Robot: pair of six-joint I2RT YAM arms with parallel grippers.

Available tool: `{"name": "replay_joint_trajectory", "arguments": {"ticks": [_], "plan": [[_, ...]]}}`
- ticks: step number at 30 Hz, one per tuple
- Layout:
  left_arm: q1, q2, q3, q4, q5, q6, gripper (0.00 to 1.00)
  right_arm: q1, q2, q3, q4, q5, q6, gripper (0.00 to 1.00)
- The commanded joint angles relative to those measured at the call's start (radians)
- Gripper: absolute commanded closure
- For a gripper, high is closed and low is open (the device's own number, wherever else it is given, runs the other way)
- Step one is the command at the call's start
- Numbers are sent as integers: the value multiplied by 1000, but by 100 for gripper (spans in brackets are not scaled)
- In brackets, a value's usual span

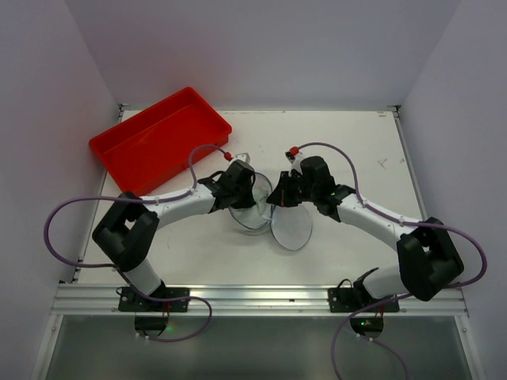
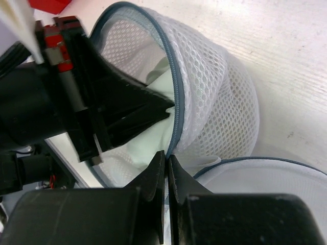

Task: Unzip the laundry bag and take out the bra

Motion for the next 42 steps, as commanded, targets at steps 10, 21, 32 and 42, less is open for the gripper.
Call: {"name": "replay_joint_trajectory", "arguments": {"ticks": [10, 21, 32, 42], "plan": [[-5, -394, -79, 0, 370, 261, 100, -2, -20, 13, -52, 209, -26, 100], [122, -570, -121, 313, 484, 138, 100, 9, -45, -18, -52, 203, -30, 100], [410, -467, 233, 108, 269, 188, 100, 21, -72, -59, -56, 212, -10, 100], [527, -144, 548, 28, -128, 417, 99, 21, -109, -35, -92, 168, -29, 100]]}}
